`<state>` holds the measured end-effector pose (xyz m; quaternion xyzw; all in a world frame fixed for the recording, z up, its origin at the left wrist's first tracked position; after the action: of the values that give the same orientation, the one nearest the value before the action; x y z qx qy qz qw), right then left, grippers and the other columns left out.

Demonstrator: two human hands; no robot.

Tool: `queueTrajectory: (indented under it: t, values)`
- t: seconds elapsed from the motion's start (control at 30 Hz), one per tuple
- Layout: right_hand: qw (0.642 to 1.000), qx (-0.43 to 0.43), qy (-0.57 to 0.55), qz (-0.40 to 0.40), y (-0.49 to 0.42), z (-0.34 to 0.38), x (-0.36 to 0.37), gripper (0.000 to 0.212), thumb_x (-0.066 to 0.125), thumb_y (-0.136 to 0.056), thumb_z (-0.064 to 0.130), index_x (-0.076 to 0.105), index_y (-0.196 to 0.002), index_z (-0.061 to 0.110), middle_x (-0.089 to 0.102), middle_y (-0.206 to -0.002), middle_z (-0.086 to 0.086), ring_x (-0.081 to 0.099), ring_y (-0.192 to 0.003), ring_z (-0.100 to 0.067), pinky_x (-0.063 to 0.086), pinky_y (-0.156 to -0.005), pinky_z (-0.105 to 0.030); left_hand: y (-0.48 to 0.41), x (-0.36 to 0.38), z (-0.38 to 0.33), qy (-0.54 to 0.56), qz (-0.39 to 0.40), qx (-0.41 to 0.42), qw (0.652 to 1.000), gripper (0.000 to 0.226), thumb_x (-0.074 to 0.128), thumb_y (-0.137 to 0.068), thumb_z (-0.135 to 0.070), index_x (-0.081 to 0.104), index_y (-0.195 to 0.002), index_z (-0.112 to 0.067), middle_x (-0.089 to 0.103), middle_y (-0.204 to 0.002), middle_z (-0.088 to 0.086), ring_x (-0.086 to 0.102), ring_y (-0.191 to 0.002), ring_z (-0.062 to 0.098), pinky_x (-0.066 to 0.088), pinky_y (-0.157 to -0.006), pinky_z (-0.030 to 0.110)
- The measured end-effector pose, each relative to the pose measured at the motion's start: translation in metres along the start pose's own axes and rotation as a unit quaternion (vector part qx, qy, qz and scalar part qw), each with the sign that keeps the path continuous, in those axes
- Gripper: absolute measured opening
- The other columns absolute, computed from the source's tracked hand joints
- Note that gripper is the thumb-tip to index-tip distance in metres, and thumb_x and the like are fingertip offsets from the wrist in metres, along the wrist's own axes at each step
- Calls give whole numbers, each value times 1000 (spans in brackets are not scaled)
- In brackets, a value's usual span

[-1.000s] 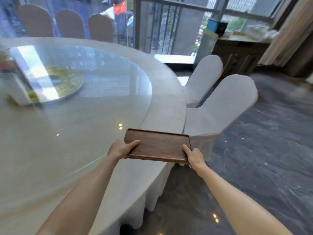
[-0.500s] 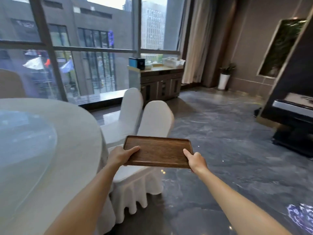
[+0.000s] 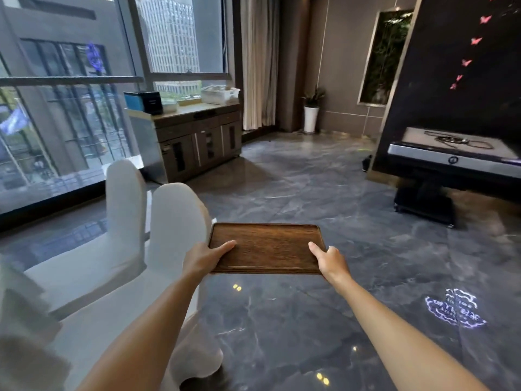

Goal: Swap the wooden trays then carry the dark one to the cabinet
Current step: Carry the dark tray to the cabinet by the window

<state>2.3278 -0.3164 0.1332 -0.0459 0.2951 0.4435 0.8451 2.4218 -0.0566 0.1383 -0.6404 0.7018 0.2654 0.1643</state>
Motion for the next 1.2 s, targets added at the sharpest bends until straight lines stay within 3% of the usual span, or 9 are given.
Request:
queueTrajectory:
  t: [0.1,0.27,0.5,0.63,0.73,0.87,1.0,1.1,1.2]
  values:
    - [1000,8,9,-12,-81,16,-2,58,48,-91,47,57,-111,-7,60,-121,-24,54,-115,-37,41,-92,-37,-78,32,-36,8,7,6,1000,65,67,-70,-60,70,-90,1,70,-91,16,64,-91,32,50,-84,39]
    - [1000,12,16,-24,-209,62,-15,57,45,-93,46,53,-113,-6,58,-124,-23,52,-117,-37,40,-91,-36,-190,65,-113,-1,6,10,1000,50,65,-78,-51,49,-54,-11,56,-70,9,54,-77,27,39,-69,30]
    - [1000,-2,20,-15,-379,118,-27,57,47,-93,45,53,-114,-8,57,-125,-25,51,-119,-37,40,-94,-37,-338,111,-189,12,-2,-1,1000,54,65,-75,-57,59,-70,-3,62,-72,9,59,-73,25,40,-58,30]
    - [999,-28,30,10,-485,142,-18,59,46,-93,44,50,-121,-8,55,-129,-24,50,-122,-37,40,-95,-36,-422,143,-217,25,-25,-12,999,45,65,-77,-53,52,-61,-13,58,-66,3,56,-71,23,38,-51,25]
    - [997,-55,42,31,-569,161,-8,57,46,-94,43,52,-119,-8,55,-129,-24,51,-120,-36,45,-81,-34,-490,167,-234,31,-50,-36,998,53,67,-73,-58,56,-66,-7,62,-75,9,58,-73,25,39,-55,28]
    - [993,-81,48,66,-679,200,4,57,46,-93,43,53,-116,-8,56,-127,-26,51,-120,-37,41,-95,-36,-578,186,-266,34,-75,-73,994,62,65,-69,-64,61,-73,-2,65,-79,12,61,-77,28,42,-62,31]
    - [990,-100,53,88,-772,245,18,59,45,-93,45,51,-119,-8,54,-129,-28,50,-122,-38,40,-96,-37,-662,190,-298,38,-105,-89,990,71,65,-67,-67,68,-85,2,69,-87,15,66,-86,31,49,-73,36]
    - [987,-111,56,105,-835,270,37,59,45,-94,44,50,-119,-9,54,-129,-28,50,-122,-38,40,-95,-36,-721,193,-314,24,-117,-99,988,70,64,-67,-67,68,-86,0,67,-84,13,64,-81,29,49,-69,34]
    - [984,-117,56,121,-899,294,65,58,45,-94,43,50,-119,-8,54,-130,-27,50,-122,-37,40,-94,-35,-790,198,-322,34,-123,-107,986,65,64,-68,-67,65,-83,-3,67,-83,12,65,-83,29,53,-80,41]
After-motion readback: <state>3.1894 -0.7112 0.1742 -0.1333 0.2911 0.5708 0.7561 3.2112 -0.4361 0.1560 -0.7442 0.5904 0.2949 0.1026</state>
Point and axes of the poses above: each hand's wrist, its own y-axis away from the middle knuckle, its own x-axis out of the palm, z = x × y, the point moved 3 cm from there along -y, towards the middle knuckle
